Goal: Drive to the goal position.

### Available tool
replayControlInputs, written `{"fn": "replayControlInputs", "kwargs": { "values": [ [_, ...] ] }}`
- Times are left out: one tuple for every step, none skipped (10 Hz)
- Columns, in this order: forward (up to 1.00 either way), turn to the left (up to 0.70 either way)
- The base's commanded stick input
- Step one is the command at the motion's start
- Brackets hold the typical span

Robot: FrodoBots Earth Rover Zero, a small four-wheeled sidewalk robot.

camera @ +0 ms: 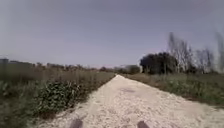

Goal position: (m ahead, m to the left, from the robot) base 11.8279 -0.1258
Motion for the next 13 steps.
{"fn": "replayControlInputs", "kwargs": {
  "values": [
    [0.70,0.00],
    [0.70,0.00],
    [0.70,0.00],
    [0.70,0.00],
    [0.70,0.00],
    [0.70,0.00],
    [0.70,0.00],
    [0.70,0.00],
    [0.70,-0.04],
    [0.70,-0.27],
    [0.70,-0.35],
    [0.70,-0.35],
    [0.70,-0.35]
  ]
}}
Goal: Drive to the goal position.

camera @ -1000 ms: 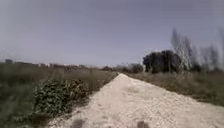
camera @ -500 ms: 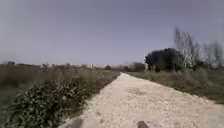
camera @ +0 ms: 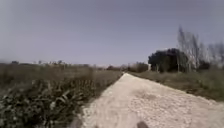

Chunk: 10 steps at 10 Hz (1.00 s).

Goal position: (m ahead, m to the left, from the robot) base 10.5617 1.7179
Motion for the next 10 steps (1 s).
{"fn": "replayControlInputs", "kwargs": {
  "values": [
    [0.70,-0.34],
    [0.70,-0.22],
    [0.70,-0.04],
    [0.70,0.00],
    [0.70,0.00],
    [0.70,0.00],
    [0.70,0.00],
    [0.70,0.00],
    [0.70,0.00],
    [0.70,0.00]
  ]
}}
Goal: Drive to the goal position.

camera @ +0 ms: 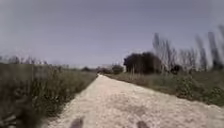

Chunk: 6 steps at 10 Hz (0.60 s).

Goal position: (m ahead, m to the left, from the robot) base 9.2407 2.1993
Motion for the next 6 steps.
{"fn": "replayControlInputs", "kwargs": {
  "values": [
    [0.70,0.00],
    [0.70,0.00],
    [0.70,0.00],
    [0.70,0.00],
    [0.70,0.00],
    [0.70,0.00]
  ]
}}
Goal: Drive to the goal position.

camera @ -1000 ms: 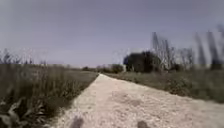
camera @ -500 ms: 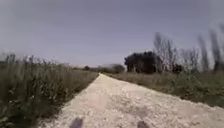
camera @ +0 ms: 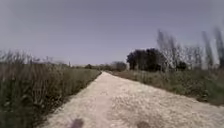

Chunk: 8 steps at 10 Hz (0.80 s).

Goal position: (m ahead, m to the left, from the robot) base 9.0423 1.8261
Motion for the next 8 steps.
{"fn": "replayControlInputs", "kwargs": {
  "values": [
    [0.70,0.00],
    [0.70,0.00],
    [0.70,0.00],
    [0.70,0.00],
    [0.70,0.00],
    [0.70,0.00],
    [0.70,0.00],
    [0.70,0.00]
  ]
}}
